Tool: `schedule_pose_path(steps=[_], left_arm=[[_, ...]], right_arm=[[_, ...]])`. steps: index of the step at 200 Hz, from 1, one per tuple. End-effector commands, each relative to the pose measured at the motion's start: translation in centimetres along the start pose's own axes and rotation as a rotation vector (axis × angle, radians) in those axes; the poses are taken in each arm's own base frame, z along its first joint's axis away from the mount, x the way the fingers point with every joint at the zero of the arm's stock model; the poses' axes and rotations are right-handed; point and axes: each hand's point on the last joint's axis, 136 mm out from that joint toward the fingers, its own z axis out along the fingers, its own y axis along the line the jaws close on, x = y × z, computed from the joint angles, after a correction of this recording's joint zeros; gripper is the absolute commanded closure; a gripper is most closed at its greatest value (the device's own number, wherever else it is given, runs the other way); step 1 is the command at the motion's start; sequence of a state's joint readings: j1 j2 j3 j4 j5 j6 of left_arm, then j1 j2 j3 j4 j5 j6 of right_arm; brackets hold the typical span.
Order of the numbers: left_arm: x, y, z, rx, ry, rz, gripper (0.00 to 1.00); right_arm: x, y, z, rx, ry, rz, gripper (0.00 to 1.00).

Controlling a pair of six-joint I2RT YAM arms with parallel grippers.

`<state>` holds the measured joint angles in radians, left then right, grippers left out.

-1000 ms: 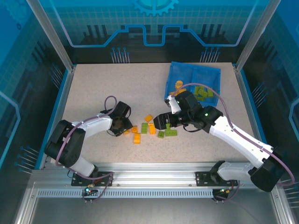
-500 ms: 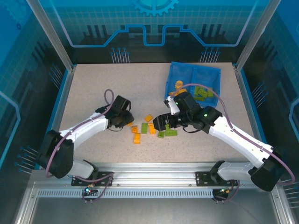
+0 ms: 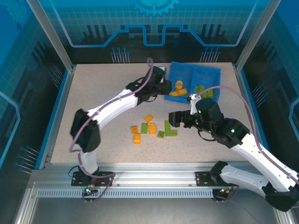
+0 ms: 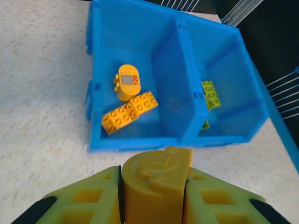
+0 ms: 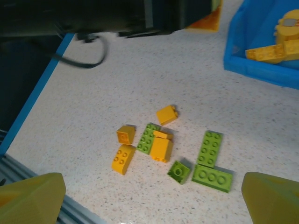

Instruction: Sort the legos into containers by color

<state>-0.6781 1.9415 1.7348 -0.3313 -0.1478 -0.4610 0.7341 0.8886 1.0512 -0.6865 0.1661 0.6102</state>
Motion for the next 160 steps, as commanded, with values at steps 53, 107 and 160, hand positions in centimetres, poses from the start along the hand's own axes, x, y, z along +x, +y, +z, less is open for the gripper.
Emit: schedule_pose_path(steps=[53, 107, 160], left_arm=[[-2.4, -1.4, 11.8, -0.053, -0.094, 0.11, 0.68], [-2.5, -1.7, 13.4, -0.066, -0.123, 0.146, 0.45], [-5.3, -5.5, 6.8, -0.003, -0.181, 0.178, 0.45]], right_arm=[[2.3, -3.8, -2.0, 0.118, -0.011, 0.064, 0.01], [2.0, -4.0, -3.0, 0.122, -0.031, 0.062, 0.01], [2.1, -4.1, -2.4, 0.135, -0.023, 0.059, 0.0]])
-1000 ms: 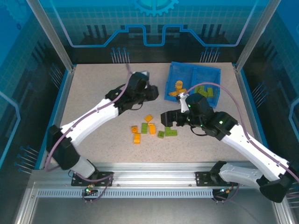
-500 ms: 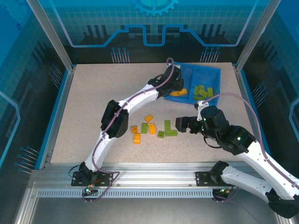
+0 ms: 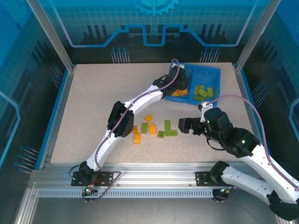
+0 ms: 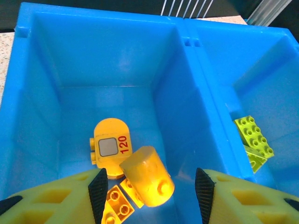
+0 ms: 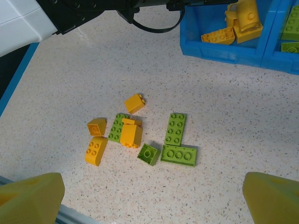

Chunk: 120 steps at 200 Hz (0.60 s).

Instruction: Sort the legos into containers by color

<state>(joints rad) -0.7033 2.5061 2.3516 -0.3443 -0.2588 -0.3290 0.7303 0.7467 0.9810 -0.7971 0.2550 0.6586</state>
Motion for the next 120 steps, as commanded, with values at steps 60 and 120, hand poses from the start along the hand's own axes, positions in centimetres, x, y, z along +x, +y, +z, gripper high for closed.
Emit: schedule_pose_path(steps=[60, 120], left_arm=[[-5.8, -3.2, -23.9, 0.243, -0.271, 0.042, 0.45], [2.0, 1.3, -37.4, 0.298, -0.231, 0.456, 0.39]], right_arm=[[0.6, -1.2, 3.2, 0.102, 0.065, -0.054, 0.0], [2.8, 2.5, 11.4, 0.039, 0.292, -0.091, 0.01]])
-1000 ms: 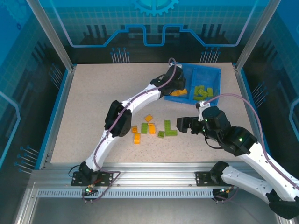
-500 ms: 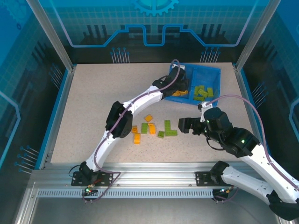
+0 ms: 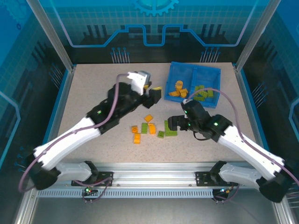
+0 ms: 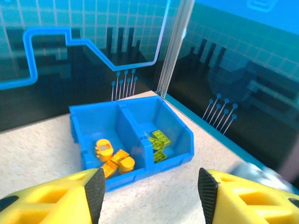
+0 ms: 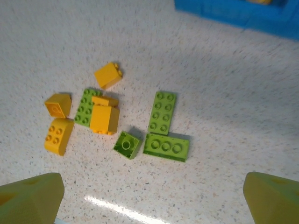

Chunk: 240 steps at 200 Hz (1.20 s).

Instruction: Sort the legos into containers by color

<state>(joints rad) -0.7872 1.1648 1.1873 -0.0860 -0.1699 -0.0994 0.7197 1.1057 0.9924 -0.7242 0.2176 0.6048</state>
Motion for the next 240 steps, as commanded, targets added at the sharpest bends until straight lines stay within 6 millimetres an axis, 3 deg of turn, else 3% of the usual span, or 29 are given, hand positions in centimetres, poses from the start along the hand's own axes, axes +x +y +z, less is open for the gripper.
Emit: schedule_pose_path(steps=[1, 37, 72, 108, 146, 200, 240], left_arm=[[5.1, -0.4, -3.1, 0.073, 0.164, 0.236, 0.39], [10.8, -0.7, -8.9, 0.22, 0.284, 0.541, 0.23], [14.4, -1.3, -11.2, 0.334, 0.227, 0.727, 0.01], [15.3, -1.6, -11.9, 0.381, 0.218, 0.81, 0.01], [16.6, -2.0, -11.9, 0.427, 0.232, 0.795, 0.01], [16.9, -1.6, -11.9, 0.407, 0.244, 0.81, 0.01], [17.1, -1.6, -11.9, 0.413, 0.246, 0.807, 0.01]], right_arm=[[-1.2, 3.0, 2.4, -0.08, 0.046, -0.021, 0.01], [-1.0, 5.5, 8.3, -0.031, 0.179, -0.085, 0.07], [-1.3, 6.7, 13.4, 0.066, 0.237, -0.278, 0.08], [-1.2, 6.9, 17.9, 0.115, 0.311, -0.41, 0.1], [-0.8, 7.2, 21.0, 0.099, 0.365, -0.386, 0.17], [0.6, 7.6, 23.9, 0.054, 0.44, -0.355, 0.33], [1.8, 6.8, 25.1, 0.081, 0.478, -0.336, 0.45]])
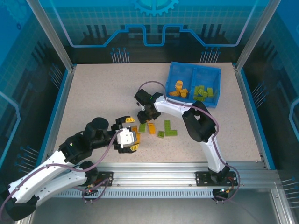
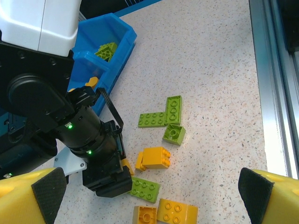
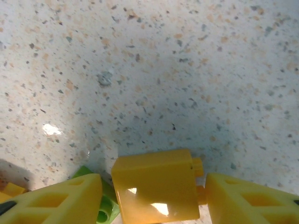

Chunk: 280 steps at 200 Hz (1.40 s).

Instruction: Sort the legos into containers by color

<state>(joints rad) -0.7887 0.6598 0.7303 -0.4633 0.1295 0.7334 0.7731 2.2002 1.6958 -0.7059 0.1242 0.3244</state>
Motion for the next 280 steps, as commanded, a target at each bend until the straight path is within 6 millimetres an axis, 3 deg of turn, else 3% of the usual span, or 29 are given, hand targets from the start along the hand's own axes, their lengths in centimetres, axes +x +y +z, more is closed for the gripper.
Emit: schedule_pose_path(steps=[1, 22, 73, 87, 98, 121, 142, 162, 186, 214, 237, 258, 280], left_arm=[[-0.2, -0.7, 0.0, 0.027, -0.025, 0.017, 0.01], [-0.1, -0.7, 0.1, 0.028, -0.022, 0.016, 0.01], [-0.1, -0.8, 0.1, 0.032, -0.024, 0.015, 0.01], [-0.2, -0.8, 0.1, 0.032, -0.026, 0.013, 0.01], [-0.1, -0.8, 0.1, 0.034, -0.025, 0.013, 0.01], [-0.1, -0.9, 0.2, 0.035, -0.026, 0.011, 0.01], [0.0, -0.9, 0.2, 0.034, -0.022, 0.012, 0.01], [0.1, -0.9, 0.3, 0.033, -0.02, 0.014, 0.01], [0.2, -0.7, 0.3, 0.023, -0.013, 0.017, 0.01], [0.5, 0.4, 0.3, -0.037, 0.007, 0.003, 0.01], [0.4, 1.1, 0.2, -0.075, 0.01, -0.015, 0.01], [0.3, 1.7, 0.1, -0.101, 0.012, -0.033, 0.01], [0.5, 2.0, 0.1, -0.119, 0.029, -0.048, 0.01]], right_arm=[[2.2, -0.9, 2.6, 0.025, 0.098, 0.019, 0.45], [2.2, -1.4, 2.4, 0.045, 0.1, 0.035, 0.5], [1.1, -3.2, -0.3, 0.127, 0.044, -0.013, 0.49], [1.3, -3.1, 0.1, 0.111, 0.065, -0.024, 0.39], [1.6, -2.9, 0.8, 0.099, 0.09, -0.027, 0.37], [1.9, -2.5, 2.3, 0.075, 0.113, -0.022, 0.43], [1.6, -2.4, 2.4, 0.07, 0.109, -0.01, 0.52], [0.3, -2.8, 0.6, 0.072, 0.059, 0.003, 0.6], [-2.0, -3.9, -4.0, 0.082, -0.064, 0.027, 0.62], [-4.6, -6.6, -10.2, 0.14, -0.243, 0.079, 0.63], [-6.4, -10.8, -14.0, 0.237, -0.368, 0.156, 0.61], [-7.6, -15.7, -15.4, 0.326, -0.414, 0.251, 0.61], [-8.6, -20.5, -14.5, 0.383, -0.41, 0.337, 0.61]])
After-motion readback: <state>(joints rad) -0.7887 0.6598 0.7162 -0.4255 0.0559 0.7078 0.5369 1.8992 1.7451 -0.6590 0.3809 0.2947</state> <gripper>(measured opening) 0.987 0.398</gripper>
